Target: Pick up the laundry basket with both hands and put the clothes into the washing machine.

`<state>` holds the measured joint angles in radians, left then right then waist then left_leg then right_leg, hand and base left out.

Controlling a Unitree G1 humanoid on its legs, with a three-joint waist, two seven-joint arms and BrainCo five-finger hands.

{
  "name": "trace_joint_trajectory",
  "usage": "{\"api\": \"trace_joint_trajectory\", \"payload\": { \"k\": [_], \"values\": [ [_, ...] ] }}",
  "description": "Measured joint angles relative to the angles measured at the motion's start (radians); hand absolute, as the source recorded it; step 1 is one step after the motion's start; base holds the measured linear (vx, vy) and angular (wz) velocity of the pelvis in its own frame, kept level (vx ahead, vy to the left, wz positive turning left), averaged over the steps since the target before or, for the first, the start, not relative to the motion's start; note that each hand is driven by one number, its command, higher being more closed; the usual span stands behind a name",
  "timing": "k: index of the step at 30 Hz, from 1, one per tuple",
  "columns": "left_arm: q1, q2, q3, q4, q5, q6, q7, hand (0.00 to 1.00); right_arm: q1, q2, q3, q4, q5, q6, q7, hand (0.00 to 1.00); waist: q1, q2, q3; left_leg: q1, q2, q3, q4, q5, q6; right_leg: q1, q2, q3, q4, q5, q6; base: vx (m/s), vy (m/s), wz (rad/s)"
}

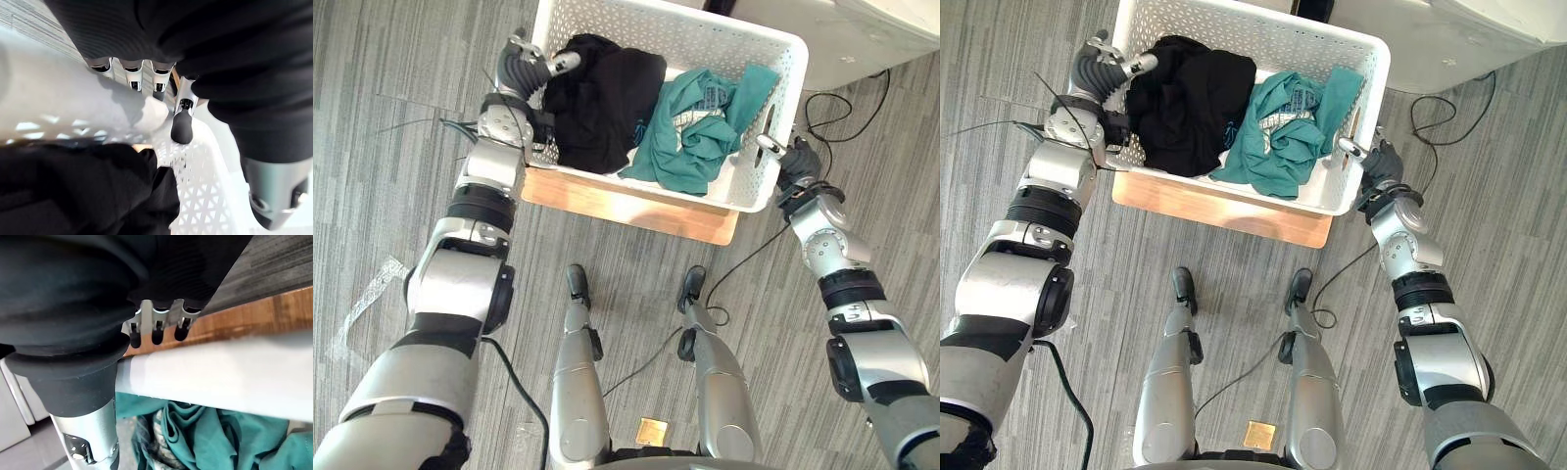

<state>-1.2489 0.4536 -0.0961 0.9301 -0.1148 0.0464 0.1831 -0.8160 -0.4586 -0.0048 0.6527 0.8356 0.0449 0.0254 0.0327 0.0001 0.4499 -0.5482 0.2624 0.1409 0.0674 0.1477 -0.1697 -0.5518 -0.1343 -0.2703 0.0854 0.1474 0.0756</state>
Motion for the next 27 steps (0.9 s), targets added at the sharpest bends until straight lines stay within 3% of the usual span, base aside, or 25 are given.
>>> {"api": "trace_joint_trajectory", "payload": {
  "k": [6,17,21,27],
  "values": [
    [0.017,0.001,0.069,-0.078,-0.014,0.013,0.043,0.00,0.032,0.005,-0.040,-0.016,-0.026,-0.024,-0.002,0.00,0.011,0.000,0.000,0.000,-0.004,0.000,-0.010,0.006,0.003,-0.001,0.000,-0.003,0.000,0.000,0.000,0.00,-0.004,0.02],
    [0.058,0.004,0.066,-0.219,-0.029,0.010,0.071,0.00,0.092,0.006,-0.075,-0.070,-0.052,-0.041,-0.002,0.00,0.020,0.000,0.000,0.003,-0.017,-0.002,-0.031,0.018,0.006,-0.005,-0.008,-0.006,0.002,0.000,0.000,0.00,-0.002,0.02],
    [0.079,0.020,0.027,-0.233,-0.012,0.012,0.032,0.00,0.099,-0.002,-0.077,-0.074,-0.052,-0.039,-0.001,0.00,0.030,0.000,0.000,0.003,-0.017,-0.002,-0.032,0.019,0.006,-0.005,-0.008,-0.007,0.002,0.000,0.000,0.00,0.000,0.00],
    [0.096,0.062,-0.113,-0.230,0.105,0.034,-0.072,0.00,0.106,-0.029,-0.062,-0.078,-0.046,-0.036,0.001,0.00,0.035,0.000,0.000,0.002,-0.017,-0.002,-0.033,0.019,0.006,-0.005,-0.008,-0.009,0.002,0.000,0.000,0.00,0.000,0.00]
  ]
}}
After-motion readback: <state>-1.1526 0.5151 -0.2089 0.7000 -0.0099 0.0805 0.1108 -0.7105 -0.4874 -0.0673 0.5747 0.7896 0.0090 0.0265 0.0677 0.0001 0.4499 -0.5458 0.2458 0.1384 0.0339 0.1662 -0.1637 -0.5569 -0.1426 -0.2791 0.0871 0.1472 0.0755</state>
